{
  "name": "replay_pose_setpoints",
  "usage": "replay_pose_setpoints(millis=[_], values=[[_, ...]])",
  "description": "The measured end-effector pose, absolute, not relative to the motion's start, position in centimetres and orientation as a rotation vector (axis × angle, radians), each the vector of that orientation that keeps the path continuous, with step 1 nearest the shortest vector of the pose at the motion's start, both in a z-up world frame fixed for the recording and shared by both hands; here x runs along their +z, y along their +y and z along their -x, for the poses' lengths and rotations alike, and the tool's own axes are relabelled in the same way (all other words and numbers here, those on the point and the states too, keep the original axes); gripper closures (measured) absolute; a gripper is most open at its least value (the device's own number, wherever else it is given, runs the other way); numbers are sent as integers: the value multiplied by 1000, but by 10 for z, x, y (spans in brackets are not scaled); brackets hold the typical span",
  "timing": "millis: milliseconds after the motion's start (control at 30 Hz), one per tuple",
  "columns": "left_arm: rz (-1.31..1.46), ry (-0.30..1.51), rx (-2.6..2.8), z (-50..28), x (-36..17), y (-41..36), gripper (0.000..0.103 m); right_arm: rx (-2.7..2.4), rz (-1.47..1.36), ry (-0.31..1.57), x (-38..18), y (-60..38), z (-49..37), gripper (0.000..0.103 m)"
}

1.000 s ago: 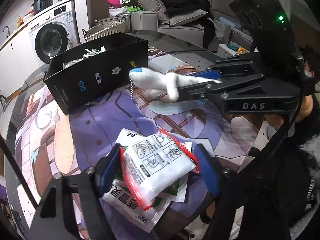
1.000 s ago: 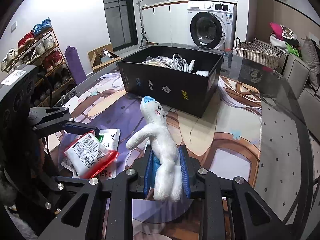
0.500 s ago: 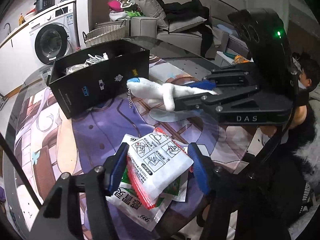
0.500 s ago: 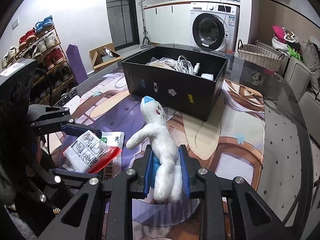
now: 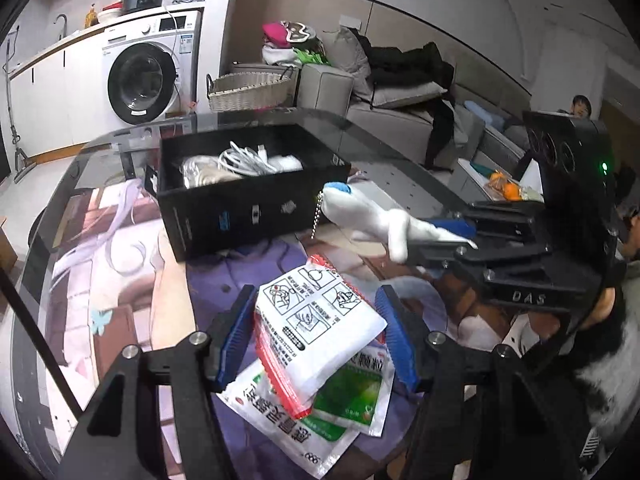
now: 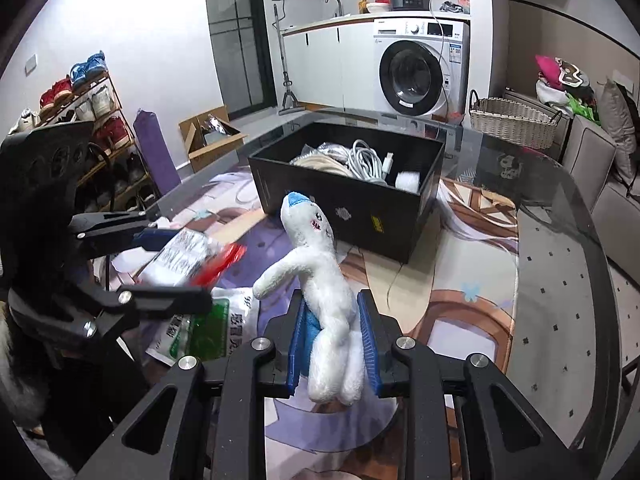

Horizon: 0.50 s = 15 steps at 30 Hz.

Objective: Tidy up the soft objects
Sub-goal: 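Carry the white packet and the plush doll over the black box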

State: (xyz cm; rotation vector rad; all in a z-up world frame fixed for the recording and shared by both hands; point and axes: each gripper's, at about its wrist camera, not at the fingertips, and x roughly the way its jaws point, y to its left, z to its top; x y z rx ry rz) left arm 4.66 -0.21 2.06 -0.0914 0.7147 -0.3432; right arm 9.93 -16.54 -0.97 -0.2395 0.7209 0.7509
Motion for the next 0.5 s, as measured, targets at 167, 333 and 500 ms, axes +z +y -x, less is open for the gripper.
replay_pose_setpoints(millis=[167, 333, 500], values=[[114, 666, -291, -54, 29, 2, 43, 752, 225, 699, 0, -161, -100, 77], [123, 647, -265, -66, 38, 7, 43, 754, 208, 671, 12, -154, -102, 78], [114, 624, -242, -77, 45, 11, 43, 767, 175, 638, 22, -151, -108, 78]])
